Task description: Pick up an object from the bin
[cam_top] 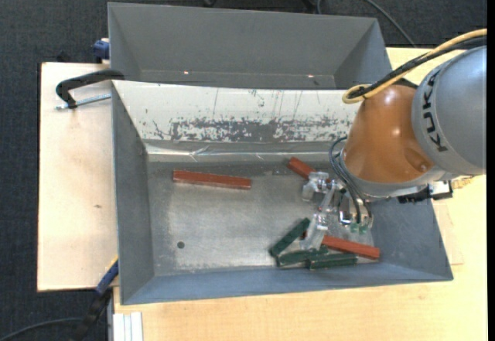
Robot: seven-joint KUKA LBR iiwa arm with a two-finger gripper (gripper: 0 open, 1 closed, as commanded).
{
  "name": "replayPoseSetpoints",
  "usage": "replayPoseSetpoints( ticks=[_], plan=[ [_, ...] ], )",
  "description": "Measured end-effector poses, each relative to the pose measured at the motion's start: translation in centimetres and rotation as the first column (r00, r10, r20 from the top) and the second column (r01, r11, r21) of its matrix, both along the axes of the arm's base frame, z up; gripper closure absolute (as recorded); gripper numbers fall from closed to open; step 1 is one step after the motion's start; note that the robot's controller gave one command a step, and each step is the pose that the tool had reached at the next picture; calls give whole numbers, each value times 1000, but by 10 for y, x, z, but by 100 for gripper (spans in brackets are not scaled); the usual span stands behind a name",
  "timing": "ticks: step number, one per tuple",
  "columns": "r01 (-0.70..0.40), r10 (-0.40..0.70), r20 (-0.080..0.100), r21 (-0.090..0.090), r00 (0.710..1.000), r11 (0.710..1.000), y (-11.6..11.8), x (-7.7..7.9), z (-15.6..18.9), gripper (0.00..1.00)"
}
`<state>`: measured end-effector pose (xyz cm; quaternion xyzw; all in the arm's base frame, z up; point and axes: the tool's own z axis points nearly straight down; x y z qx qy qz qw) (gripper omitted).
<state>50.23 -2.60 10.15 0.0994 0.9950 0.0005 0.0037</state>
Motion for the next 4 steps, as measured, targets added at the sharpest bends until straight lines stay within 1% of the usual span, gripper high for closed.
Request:
replayPoseSetpoints(
  ticks=[1,2,3,4],
  plan=[
    [-303,303,-7,1,953,953,15,-9,-1,0],
    [-472,472,-5,-1,882,882,12,-8,-31,0],
    [-471,471,-4,-1,882,882,13,-7,-30,0],
    [-471,471,-5,-1,882,882,13,-7,-30,100]
  ],
)
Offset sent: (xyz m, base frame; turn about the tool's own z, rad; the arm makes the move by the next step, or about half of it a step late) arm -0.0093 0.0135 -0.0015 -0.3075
